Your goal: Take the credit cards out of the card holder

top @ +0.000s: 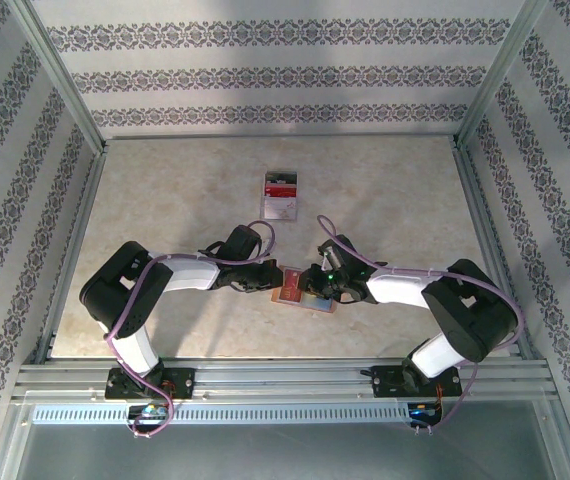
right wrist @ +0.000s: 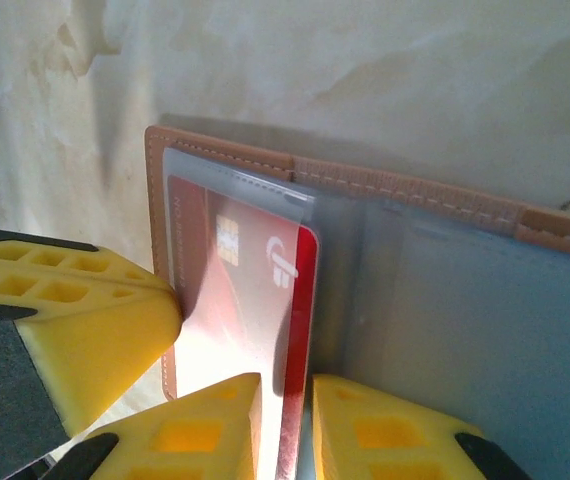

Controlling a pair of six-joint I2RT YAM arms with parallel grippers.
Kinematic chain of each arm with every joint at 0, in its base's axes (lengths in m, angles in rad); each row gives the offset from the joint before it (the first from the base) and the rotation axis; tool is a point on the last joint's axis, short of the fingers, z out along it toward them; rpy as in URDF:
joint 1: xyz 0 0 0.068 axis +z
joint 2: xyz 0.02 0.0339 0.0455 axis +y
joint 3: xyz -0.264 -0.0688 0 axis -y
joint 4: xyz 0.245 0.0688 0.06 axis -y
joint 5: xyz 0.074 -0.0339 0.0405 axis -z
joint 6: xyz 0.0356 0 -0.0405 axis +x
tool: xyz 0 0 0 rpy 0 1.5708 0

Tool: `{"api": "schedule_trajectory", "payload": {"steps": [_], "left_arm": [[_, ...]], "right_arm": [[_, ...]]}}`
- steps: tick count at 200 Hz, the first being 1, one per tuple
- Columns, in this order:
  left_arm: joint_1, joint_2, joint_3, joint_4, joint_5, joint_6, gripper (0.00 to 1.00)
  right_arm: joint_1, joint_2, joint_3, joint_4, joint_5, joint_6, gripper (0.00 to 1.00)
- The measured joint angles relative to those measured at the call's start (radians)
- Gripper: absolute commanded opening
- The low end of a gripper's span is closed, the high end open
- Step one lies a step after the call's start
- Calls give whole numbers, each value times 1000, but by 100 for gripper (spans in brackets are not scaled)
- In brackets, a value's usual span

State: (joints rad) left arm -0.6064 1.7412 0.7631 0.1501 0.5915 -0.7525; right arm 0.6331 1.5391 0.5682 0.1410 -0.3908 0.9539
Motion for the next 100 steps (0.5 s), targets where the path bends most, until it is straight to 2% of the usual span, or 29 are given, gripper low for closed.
{"api": "schedule_trajectory", "payload": {"steps": [42, 100], "left_arm": [[0, 0, 0, -3, -8, 0, 0], [0, 0, 14, -31, -31, 8, 0]], "right_arm": [[0, 0, -19, 37, -2, 18, 17], [0, -5, -35, 70, -2, 29, 7]]}}
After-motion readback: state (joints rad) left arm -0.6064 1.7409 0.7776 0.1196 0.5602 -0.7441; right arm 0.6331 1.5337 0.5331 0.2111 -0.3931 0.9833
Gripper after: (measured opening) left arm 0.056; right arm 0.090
